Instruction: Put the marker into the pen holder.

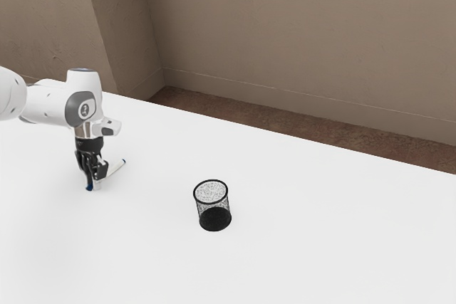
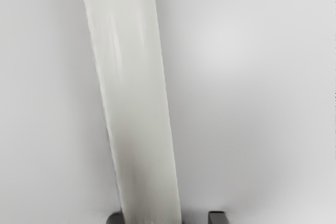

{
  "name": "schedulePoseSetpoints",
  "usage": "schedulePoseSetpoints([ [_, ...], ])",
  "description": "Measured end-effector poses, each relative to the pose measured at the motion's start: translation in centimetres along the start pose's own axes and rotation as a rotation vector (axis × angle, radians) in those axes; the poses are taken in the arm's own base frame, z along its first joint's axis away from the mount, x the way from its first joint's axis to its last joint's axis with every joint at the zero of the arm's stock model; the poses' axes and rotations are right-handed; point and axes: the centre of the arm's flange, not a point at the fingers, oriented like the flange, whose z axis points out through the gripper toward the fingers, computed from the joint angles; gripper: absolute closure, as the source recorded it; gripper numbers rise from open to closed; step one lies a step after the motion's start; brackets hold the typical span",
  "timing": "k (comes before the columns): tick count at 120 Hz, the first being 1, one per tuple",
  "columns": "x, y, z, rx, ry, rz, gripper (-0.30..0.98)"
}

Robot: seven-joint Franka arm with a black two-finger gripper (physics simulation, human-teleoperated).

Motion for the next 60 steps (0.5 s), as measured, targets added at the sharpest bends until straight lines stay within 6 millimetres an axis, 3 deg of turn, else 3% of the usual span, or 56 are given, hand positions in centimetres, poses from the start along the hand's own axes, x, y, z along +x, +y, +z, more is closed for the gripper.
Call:
schedulePoseSetpoints([
  [47,-0.07,-0.05,0.02,-0.001,-0.003,-0.016,0.79],
  [60,-0.07,-0.04,-0.23,0.008,-0.002,-0.019,0.79],
])
